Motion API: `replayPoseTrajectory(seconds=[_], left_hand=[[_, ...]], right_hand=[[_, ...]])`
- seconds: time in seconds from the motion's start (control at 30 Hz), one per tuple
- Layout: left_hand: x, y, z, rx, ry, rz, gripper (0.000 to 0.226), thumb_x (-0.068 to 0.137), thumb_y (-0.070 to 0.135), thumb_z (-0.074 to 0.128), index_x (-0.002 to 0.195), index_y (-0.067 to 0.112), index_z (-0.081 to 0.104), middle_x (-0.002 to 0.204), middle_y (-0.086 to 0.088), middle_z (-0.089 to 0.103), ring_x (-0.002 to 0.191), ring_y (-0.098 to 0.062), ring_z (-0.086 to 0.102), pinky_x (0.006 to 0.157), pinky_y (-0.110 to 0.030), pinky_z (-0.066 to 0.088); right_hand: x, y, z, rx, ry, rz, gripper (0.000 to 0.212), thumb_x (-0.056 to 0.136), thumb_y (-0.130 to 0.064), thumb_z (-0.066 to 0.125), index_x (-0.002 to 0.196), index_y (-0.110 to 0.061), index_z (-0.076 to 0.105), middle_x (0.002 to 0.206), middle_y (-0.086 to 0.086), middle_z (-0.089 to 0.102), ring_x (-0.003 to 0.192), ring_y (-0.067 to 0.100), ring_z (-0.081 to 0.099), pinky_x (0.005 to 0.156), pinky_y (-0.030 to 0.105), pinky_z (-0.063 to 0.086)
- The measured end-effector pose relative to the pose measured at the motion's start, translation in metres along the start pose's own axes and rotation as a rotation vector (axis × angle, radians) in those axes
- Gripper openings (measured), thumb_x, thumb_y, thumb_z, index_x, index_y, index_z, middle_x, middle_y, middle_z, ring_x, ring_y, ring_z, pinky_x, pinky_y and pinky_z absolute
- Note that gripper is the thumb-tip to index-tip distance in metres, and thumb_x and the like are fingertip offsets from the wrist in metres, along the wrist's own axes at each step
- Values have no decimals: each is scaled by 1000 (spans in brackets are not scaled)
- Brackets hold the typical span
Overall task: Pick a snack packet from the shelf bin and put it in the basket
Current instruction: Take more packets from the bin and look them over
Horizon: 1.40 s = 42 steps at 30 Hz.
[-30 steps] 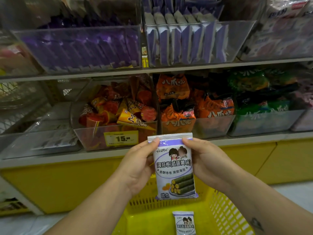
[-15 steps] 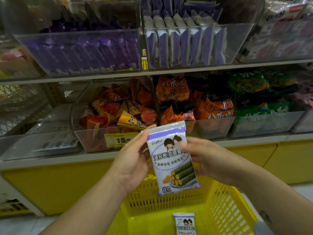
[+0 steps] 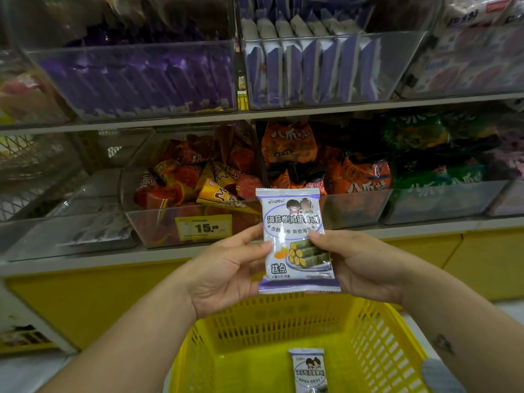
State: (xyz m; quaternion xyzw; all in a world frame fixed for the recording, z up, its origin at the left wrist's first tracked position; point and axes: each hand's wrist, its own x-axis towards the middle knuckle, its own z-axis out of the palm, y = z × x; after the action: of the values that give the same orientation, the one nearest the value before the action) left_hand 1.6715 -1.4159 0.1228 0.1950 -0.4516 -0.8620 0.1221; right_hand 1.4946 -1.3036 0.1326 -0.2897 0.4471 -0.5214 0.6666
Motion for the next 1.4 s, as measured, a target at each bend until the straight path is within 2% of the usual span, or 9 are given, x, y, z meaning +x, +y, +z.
replayPoseTrajectory(seconds=[0.23, 0.33, 0.43, 0.53, 0.7, 0.8, 0.97, 1.23, 1.4], left_hand=[[0, 1, -3, -30, -41, -12, 49, 81, 5, 58, 128, 20, 56, 121, -16, 67, 97, -26, 71, 68, -43, 62], [4, -3, 0, 159, 112, 112, 47, 91, 3, 55, 130, 29, 52, 125, -9, 66, 109, -25, 67, 79, -48, 59], [7, -9, 6, 593, 364, 391, 45, 98, 10, 52, 121, 48, 51, 127, 16, 60, 113, 1, 59, 83, -22, 52], [8, -19, 11, 529, 187, 383, 45, 90, 44, 54, 133, 51, 42, 115, 39, 60, 106, 17, 56, 78, -12, 51], [12, -29, 14, 376, 158, 370, 57, 85, 49, 59, 138, 32, 46, 129, 7, 64, 120, -17, 60, 102, -47, 47], [13, -29, 14, 298, 154, 353, 50, 88, 37, 56, 135, 23, 49, 124, 0, 67, 114, -22, 64, 96, -45, 52], [10, -24, 15, 201, 7, 264, 44, 88, 24, 53, 132, 27, 51, 127, -4, 65, 116, -23, 63, 93, -46, 54], [14, -31, 12, 449, 134, 403, 42, 100, 20, 47, 135, 43, 40, 121, 16, 63, 110, -4, 63, 82, -29, 57], [15, -34, 13, 383, 103, 368, 44, 99, 19, 49, 135, 44, 39, 122, 16, 65, 113, -10, 63, 84, -42, 58]], right_hand=[[0, 2, 0, 32, -14, -21, 40, 88, -22, 51, 123, -3, 58, 121, 24, 64, 106, 33, 67, 70, 37, 60], [2, 4, 3, -41, 59, -93, 35, 94, -23, 47, 123, -7, 58, 119, 19, 67, 109, 31, 66, 82, 41, 59], [8, 8, 7, -247, 300, -238, 27, 97, -25, 50, 120, -14, 59, 110, 6, 73, 103, 21, 69, 90, 43, 56], [8, 13, 17, -360, 383, -348, 30, 87, -32, 61, 116, -23, 59, 103, -5, 74, 92, 10, 71, 70, 28, 58], [12, 25, 23, -525, 366, -355, 11, 93, -26, 59, 104, -25, 61, 102, -3, 70, 93, 8, 68, 81, 30, 55], [14, 23, 20, -490, 440, -425, 12, 93, -11, 59, 102, -19, 58, 100, 0, 68, 82, 1, 66, 68, 18, 53], [9, 8, 11, -311, 400, -521, 35, 83, -24, 65, 116, -27, 53, 108, -5, 73, 99, 13, 69, 80, 34, 56], [1, 9, 17, -586, 398, -759, 38, 89, -11, 62, 114, -37, 52, 98, -14, 67, 94, 5, 67, 72, 25, 58], [-5, 3, 20, -593, 280, -717, 64, 90, -12, 60, 130, -57, 37, 106, -19, 68, 97, 5, 68, 69, 22, 57]])
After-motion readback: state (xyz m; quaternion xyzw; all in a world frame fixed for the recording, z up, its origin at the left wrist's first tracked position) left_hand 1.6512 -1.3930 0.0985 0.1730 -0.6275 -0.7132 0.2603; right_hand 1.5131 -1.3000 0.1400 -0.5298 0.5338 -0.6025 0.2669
